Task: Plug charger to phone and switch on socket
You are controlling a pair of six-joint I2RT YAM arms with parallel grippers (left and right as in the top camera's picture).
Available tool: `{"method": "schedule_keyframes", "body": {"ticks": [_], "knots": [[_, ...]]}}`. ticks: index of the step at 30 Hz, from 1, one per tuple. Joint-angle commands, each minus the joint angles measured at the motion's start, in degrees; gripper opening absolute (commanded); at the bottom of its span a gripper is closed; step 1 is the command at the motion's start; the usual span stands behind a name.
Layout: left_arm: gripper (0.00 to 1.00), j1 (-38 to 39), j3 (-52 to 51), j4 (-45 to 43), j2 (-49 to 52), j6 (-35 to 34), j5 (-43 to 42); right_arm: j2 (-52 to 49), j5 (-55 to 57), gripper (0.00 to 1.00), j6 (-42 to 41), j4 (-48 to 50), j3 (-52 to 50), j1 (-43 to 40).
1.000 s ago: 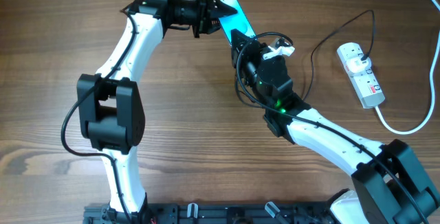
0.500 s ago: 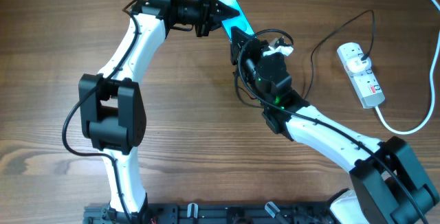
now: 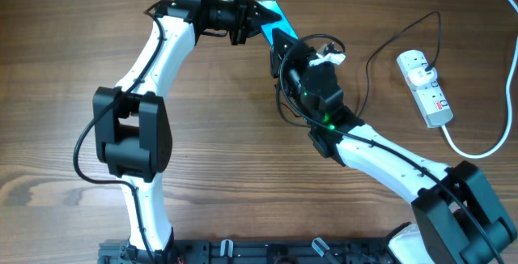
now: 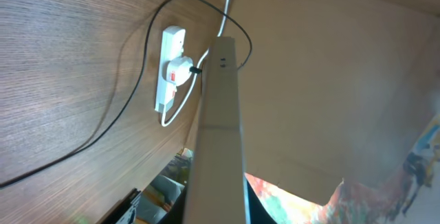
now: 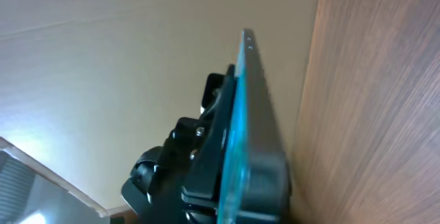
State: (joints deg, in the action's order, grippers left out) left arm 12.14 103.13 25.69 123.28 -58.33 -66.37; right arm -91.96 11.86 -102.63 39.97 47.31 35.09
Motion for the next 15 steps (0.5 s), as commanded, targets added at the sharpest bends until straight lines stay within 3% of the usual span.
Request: {"method": "schedule_keyframes", "body": {"ticks": [1,2,8,12,15], "knots": [[0.04,-0.04,0.44,-0.24,-1.27,1.42,-0.20,-0.48,0.13,0.86,0.70,0.46,1.55,0.26],[0.04,-0.22,0.44,-0.22,-1.27,2.58,-0.22,-0.48,0.15,1.00,0.70,0.42,1.55,0.24],[0.04,-2.14,0.44,3.19,-1.27,8.79,-2.34,-0.39,-0.26,1.00,8.96,-0.04,1.55,0.24],[0.04,-5.62,0.44,12.17,-1.27,17.11,-2.82,0.13,-2.82,1.00,21.90,-0.63,1.55,0.07],[0.04,-7.69,0.44,19.65,-1.27,24.79,-2.82,3.10,-4.17,1.00,31.45,-8.46,1.55,-0.09]]}}
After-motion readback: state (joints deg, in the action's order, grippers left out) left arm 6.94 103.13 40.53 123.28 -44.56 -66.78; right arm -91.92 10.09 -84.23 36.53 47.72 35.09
